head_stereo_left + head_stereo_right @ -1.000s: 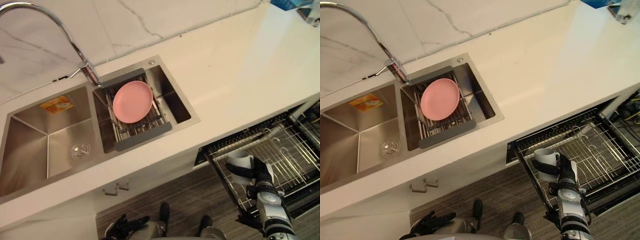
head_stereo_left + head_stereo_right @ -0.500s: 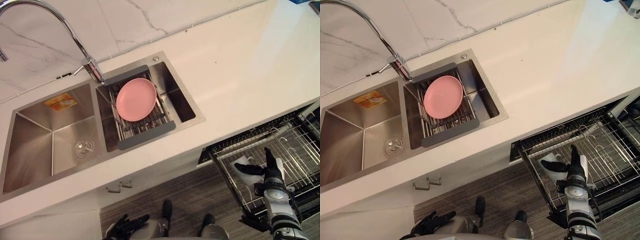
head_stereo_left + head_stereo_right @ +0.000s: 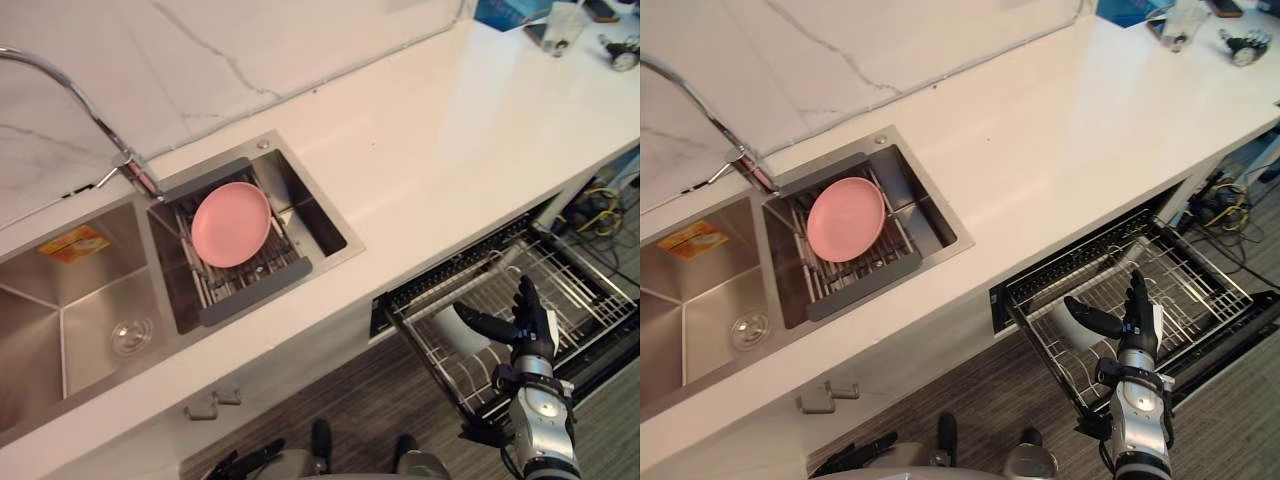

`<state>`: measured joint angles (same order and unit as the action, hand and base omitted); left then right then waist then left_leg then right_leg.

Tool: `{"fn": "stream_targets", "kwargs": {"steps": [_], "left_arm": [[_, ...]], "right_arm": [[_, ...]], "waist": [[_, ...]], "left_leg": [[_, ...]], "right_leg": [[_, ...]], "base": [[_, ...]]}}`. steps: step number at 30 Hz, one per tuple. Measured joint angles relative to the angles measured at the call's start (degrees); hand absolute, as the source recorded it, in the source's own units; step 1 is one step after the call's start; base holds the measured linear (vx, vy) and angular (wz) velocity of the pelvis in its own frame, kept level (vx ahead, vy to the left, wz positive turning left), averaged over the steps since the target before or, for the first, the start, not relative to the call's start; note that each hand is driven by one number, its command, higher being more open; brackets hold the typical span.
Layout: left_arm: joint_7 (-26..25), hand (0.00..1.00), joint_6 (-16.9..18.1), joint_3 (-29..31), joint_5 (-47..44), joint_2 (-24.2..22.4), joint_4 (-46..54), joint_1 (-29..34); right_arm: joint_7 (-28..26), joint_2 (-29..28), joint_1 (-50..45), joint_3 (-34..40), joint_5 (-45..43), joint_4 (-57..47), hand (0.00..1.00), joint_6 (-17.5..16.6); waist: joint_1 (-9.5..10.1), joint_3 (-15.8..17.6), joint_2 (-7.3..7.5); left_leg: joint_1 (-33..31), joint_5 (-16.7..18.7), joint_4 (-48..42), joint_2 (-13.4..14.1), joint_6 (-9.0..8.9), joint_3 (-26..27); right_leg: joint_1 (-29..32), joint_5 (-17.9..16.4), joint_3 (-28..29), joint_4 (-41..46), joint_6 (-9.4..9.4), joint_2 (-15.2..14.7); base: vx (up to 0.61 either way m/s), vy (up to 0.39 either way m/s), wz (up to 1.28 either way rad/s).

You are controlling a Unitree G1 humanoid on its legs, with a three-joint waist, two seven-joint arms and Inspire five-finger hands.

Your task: Walk over to the sink, pick up the cup, carry it to the dishwasher, place the cup inside the dishwasher, then close the dishwasher door

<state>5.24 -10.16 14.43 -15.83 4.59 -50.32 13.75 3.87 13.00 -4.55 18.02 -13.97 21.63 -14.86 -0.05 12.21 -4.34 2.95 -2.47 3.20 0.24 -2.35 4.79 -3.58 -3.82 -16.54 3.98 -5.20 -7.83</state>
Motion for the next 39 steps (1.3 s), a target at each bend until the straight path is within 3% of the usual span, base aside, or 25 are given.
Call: {"fn": "stream_targets", "kwargs": {"steps": [4, 8, 12, 15, 20, 25, 29, 35, 39], "left_arm": [[-1.67, 1.0, -1.77, 0.43, 0.07, -0.34, 0.58, -0.03], [-1.07, 1.0, -2.97, 0.83, 0.03, -0.41, 0.95, -0.03], [0.01, 1.0, -3.23, 0.78, -1.72, -0.21, -0.14, -0.06], [1.67, 1.0, -4.96, 0.33, -6.39, 0.48, -2.1, -0.1], [2.6, 1.0, -4.97, -0.83, -6.71, 1.21, -2.68, -0.39], [3.89, 1.0, -6.59, -5.38, -0.81, 1.75, -3.27, -3.92], [1.45, 1.0, -7.22, -9.76, -0.08, 2.77, -3.71, -5.11], [-1.25, 1.0, -5.76, -12.71, -0.16, 3.89, -3.68, -5.08], [-1.85, 1.0, -5.36, -12.8, -1.11, 3.99, -3.92, -4.87]], "right_arm": [[-6.96, -3.75, -4.75, 2.58, -13.43, -12.17, 1.0, -0.23], [-11.21, -4.84, -6.28, 4.76, -21.25, -18.72, 1.0, -0.39], [-13.51, -5.85, -6.97, 6.98, -25.36, -23.25, 1.0, -0.39], [-16.0, -5.86, -7.13, 7.65, -25.53, -26.36, 1.0, -0.39], [-20.75, -5.74, -6.22, 8.19, -30.31, -31.34, 1.0, 0.08], [-22.31, -3.74, -3.63, 7.91, -34.61, -31.97, 1.0, 1.47], [-21.46, -3.73, -0.73, 3.14, -35.35, -30.78, 1.0, 2.79], [-22.42, -4.76, 0.48, -9.68, -33.6, -28.0, 1.0, 6.19], [-24.43, -5.81, 1.17, -12.29, -33.61, -26.34, 1.0, 7.7]], "waist": [[-1.39, -1.45, 0.52], [-1.48, -1.55, 0.72], [-1.94, -2.03, 0.64], [-2.41, -3.07, 0.59], [-2.53, -3.44, 0.53], [-2.76, -4.86, 0.58], [-3.09, -5.07, 0.36], [-1.9, -5.24, 1.17], [-1.45, -5.2, 1.32]], "left_leg": [[-0.43, 1.59, -2.41, 0.53, -0.25, 0.95], [-0.91, 3.89, -5.64, 1.29, -0.94, 3.84], [-1.88, 6.45, -9.96, 3.4, 0.46, 9.82], [-2.35, 7.42, -12.09, 3.7, 0.61, 10.37], [-3.5, 7.61, -13.68, 4.09, 0.58, 12.05], [-4.15, 3.49, -7.48, 2.61, 1.45, 13.31], [-1.89, -2.86, 2.08, -0.09, 2.68, 11.68], [-1.28, -2.96, 2.0, -1.45, 2.8, 10.03], [-0.7, -3.04, 2.21, -1.5, 2.92, 9.78]], "right_leg": [[-0.22, -0.2, 0.78, -0.01, 0.32, 0.33], [-0.46, -0.39, 1.81, 0.62, 0.58, 0.46], [-0.7, -0.8, 2.73, 1.02, 0.88, 0.67], [-0.67, -0.93, 3.63, 1.0, 0.72, 0.75], [-0.67, -1.06, 2.68, 0.99, 0.76, 0.63], [-0.32, -1.31, -3.96, 0.95, 0.34, -1.34], [-1.17, -1.04, -8.99, 0.43, -0.98, -2.74], [-3.57, -0.24, -10.67, -1.49, -2.22, -3.52], [-4.25, -0.17, -10.94, -1.22, -2.32, -3.57]], "base": [[0.01, -0.022, -0.13], [-0.03, -0.003, -0.14], [-0.03, -0.005, -0.11], [0.03, 0.001, -0.14], [-0.01, -0.006, 0.05], [-0.06, 0.01, 0.69], [-0.01, 0.07, 0.64], [0.03, 0.034, 0.19], [-0.03, 0.005, 0.01]]}}
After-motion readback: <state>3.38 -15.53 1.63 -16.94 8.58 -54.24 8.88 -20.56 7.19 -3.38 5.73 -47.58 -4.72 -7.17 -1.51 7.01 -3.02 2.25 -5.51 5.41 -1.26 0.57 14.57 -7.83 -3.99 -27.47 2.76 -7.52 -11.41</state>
